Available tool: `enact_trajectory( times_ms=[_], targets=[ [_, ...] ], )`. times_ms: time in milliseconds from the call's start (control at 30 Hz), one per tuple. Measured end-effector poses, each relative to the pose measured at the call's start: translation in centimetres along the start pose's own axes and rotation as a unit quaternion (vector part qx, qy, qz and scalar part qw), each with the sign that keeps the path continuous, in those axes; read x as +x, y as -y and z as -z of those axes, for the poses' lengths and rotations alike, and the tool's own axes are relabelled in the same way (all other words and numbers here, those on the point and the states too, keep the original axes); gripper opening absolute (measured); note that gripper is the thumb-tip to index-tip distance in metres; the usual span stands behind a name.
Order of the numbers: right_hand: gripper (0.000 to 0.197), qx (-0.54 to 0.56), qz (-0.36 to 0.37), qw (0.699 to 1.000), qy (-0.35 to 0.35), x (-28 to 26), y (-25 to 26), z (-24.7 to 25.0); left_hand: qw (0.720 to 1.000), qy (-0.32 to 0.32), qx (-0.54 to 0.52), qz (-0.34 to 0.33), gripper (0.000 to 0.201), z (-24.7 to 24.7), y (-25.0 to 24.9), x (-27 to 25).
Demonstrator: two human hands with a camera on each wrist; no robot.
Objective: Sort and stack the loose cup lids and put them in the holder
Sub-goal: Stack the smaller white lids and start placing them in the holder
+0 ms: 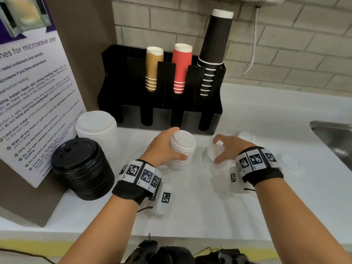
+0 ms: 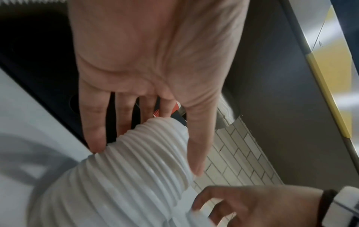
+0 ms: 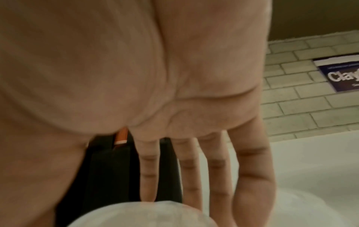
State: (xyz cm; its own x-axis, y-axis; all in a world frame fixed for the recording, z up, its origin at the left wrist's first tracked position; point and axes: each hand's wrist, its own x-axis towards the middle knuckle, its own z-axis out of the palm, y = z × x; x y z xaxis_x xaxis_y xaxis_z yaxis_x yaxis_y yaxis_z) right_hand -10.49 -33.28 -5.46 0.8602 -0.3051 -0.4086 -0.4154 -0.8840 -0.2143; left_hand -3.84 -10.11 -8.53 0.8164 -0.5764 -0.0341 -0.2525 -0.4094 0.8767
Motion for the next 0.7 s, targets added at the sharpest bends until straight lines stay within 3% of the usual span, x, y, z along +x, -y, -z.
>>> enact_trajectory(
  times_ms=[67, 200, 300, 400, 567, 700],
  targets=[
    [0.065, 0.048, 0.029, 0.998, -0.038, -1.0, 0.2, 1.3, 1.000, -0.014, -0.015, 0.000, 0.084, -0.2, 0.3, -0.1],
    [0.048, 0.173, 0.184, 0.963, -0.091, -2.7, 3.1, 2.2, 0.998, -0.047, -0.044, -0.016, 0.075, -0.6, 0.9, -0.2],
    [0.048, 0.169, 0.246, 0.950, -0.096, -2.6, 5.5, 1.2, 0.994, -0.068, -0.078, -0.024, 0.069, -1.1, 1.2, -0.4],
    [0.053, 0.122, 0.264, 0.952, -0.094, -1.8, 6.5, 0.4, 0.992, -0.079, -0.092, -0.020, 0.073, -1.3, 1.4, -0.4],
    [0.056, 0.109, 0.260, 0.955, -0.090, -1.4, 7.1, -0.2, 0.990, -0.088, -0.109, -0.006, 0.101, -1.5, 1.5, -0.5],
    [0.055, 0.092, 0.262, 0.956, -0.098, -1.3, 7.3, -0.1, 0.990, -0.087, -0.109, -0.025, 0.100, -1.6, 1.4, -0.6]
  ],
)
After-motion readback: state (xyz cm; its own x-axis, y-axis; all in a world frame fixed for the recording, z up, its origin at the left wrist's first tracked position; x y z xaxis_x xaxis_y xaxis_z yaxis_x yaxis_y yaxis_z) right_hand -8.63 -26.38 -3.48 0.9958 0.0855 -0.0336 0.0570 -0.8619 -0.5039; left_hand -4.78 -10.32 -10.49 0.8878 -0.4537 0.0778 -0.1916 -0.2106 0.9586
